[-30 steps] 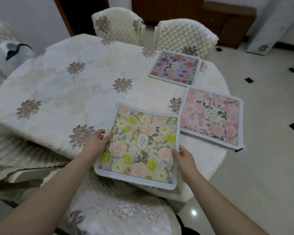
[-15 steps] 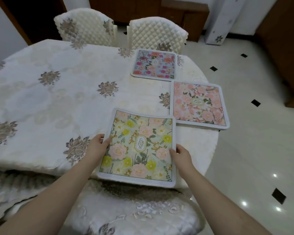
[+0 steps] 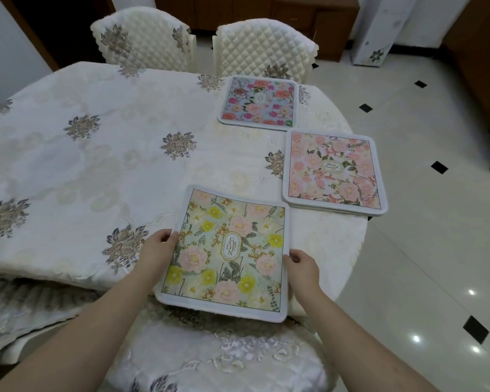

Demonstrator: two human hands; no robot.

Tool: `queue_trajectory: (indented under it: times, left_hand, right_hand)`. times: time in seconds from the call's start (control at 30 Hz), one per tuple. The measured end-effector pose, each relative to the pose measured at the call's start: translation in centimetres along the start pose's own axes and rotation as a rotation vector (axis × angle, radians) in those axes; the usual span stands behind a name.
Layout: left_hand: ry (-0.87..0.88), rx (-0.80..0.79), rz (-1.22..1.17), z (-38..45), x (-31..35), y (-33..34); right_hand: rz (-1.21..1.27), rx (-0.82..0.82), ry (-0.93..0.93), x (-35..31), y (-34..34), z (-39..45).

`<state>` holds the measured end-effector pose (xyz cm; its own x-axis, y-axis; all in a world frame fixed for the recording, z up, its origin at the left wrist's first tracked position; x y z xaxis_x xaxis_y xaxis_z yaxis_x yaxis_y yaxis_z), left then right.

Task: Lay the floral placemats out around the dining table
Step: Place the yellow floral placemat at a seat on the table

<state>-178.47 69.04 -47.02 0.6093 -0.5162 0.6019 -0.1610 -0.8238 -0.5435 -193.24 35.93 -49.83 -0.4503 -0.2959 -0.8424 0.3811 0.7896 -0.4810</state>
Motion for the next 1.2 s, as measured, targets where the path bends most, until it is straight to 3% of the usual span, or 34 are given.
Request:
queue_trajectory:
  times: [0.33,0.73,1.2]
  left_hand:
    - [0.017,-0.014,-0.085,3.3,-0.1,-0.6]
    - [0.172,-0.027,0.128,7.3,1.2,-1.2]
    - [0.321,-0.099,0.208,7.1,1.9,0.3]
  right_hand:
    - [-0.036,0.158,0.004,-1.3,0.6,0.5]
    - [-0.172,0.285,-0.030,-2.2,2.1,1.0]
    - [-0.243,0.301,-0.065,-1.8,1.1,0.5]
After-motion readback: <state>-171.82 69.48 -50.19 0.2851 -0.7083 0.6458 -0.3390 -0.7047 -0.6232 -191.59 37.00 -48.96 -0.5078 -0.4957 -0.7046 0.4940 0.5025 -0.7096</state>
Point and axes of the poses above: each hand's wrist, its own z-axis towards the middle knuckle, its own y-axis out of the palm, x = y × z, the point moved 7 cm from there along z, towards the middle knuckle, and after that the axes turned 15 degrees about -y, right-handed, at the moved point
